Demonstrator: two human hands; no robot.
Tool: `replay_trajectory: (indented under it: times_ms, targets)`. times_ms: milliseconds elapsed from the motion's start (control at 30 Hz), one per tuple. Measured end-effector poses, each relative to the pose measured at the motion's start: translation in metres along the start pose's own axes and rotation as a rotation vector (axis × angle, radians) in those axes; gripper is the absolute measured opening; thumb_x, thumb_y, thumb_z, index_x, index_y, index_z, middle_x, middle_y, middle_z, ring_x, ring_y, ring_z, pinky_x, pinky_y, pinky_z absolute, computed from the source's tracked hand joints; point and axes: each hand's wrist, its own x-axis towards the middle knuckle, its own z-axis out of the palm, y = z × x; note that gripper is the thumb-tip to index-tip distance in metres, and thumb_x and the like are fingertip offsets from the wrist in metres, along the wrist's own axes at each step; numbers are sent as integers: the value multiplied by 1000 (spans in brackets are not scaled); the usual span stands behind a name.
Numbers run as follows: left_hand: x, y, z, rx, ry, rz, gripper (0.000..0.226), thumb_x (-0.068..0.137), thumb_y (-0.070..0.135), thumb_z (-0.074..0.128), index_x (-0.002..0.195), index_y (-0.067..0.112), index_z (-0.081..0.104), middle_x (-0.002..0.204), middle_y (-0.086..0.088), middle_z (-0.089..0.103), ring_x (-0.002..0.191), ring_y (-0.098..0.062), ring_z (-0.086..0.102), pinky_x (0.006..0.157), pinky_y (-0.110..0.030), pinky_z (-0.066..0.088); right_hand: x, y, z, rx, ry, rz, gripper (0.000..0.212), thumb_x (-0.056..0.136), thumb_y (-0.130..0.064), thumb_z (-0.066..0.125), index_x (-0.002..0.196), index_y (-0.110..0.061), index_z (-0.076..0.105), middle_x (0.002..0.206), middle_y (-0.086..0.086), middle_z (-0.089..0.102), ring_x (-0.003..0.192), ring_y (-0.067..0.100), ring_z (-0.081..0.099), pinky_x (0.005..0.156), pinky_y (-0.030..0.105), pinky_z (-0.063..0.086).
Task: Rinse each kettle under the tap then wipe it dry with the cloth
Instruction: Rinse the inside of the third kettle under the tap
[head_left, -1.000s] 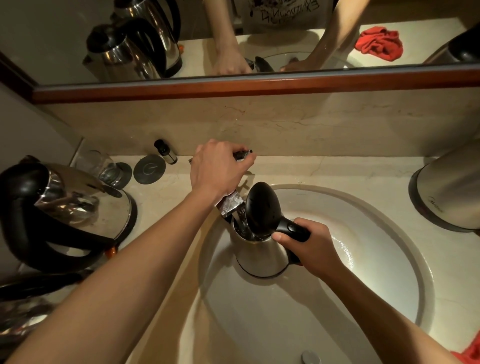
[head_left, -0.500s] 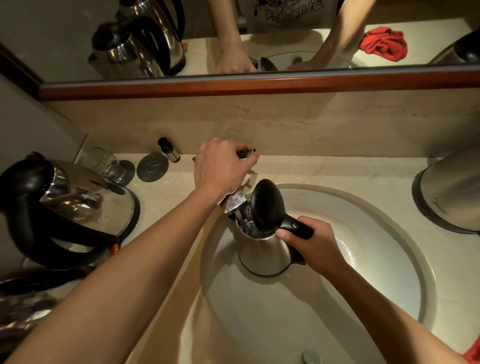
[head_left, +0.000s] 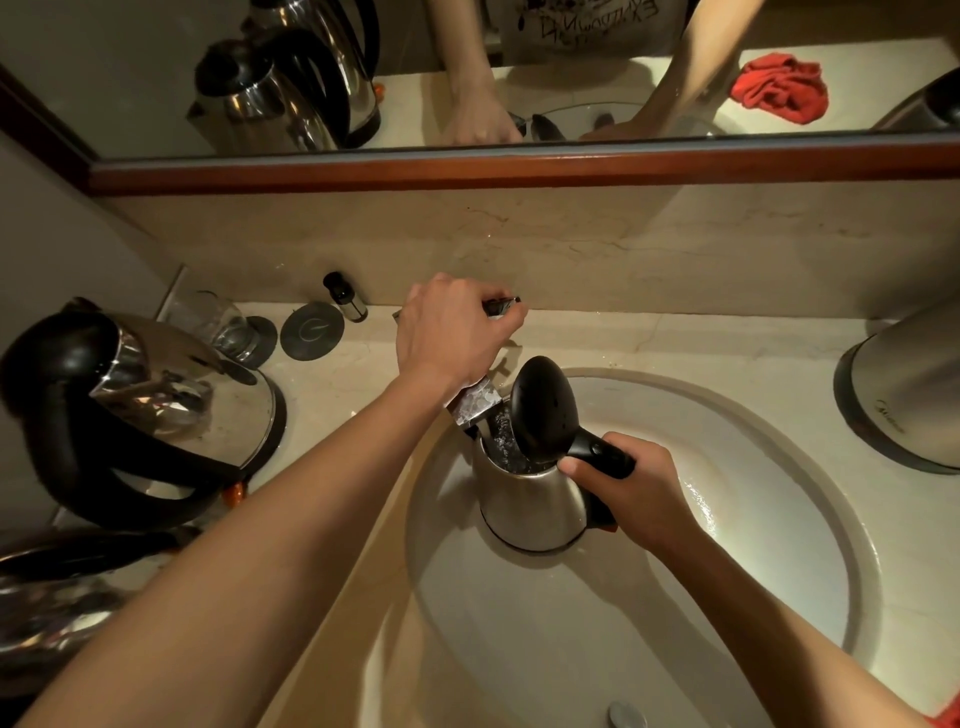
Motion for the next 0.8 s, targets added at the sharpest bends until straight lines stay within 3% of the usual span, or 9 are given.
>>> replay_trajectory:
  times_ms: [200,367,467,533,633,800]
  targets:
    - [-1,0,-1,3,-6,0,36,93,56,52,113,34,73,99,-1,74,104,-24,56,91,-36,39,0,-3,0,32,-31,33,51,64,-59,80,62,-14,56,54,8,52,52,20,52,54,38,49]
    - [-2,2,-3,8,-8,-4,37,94,55,52,116,34,72,101,-3,73,105,-24,56,91,-34,38,0,-1,-2,9,-15,19,40,79,-36,87,66,-9,61,61,15,57,56,33,57,56,49,54]
    - [-1,2,-2,15,-10,-2,37,94,56,51,116,34,72,101,-2,73,105,-23,56,91,-35,38,1,-1,-2,18,-19,24,43,76,-44,85,68,-9,62,62,15,58,60,39,59,57,51,55]
    - [-2,2,-3,15,-13,-5,38,94,56,51,117,34,71,102,-2,73,106,-24,55,91,-35,39,1,-3,-1,27,-22,30,46,74,-48,84,68,-8,62,62,16,57,56,32,57,56,48,55]
    - [-2,2,-4,9,-11,-6,37,94,56,52,118,34,71,103,-3,73,106,-23,55,90,-34,39,1,-3,-1,38,-24,44,38,81,-32,87,68,-7,61,59,12,56,55,23,56,56,44,52]
    - [-3,2,-4,3,-8,-6,37,93,55,53,117,34,72,104,-5,72,107,-25,55,88,-34,39,3,1,0,42,-18,57,36,83,-26,87,67,-7,62,55,1,54,53,21,55,55,41,49]
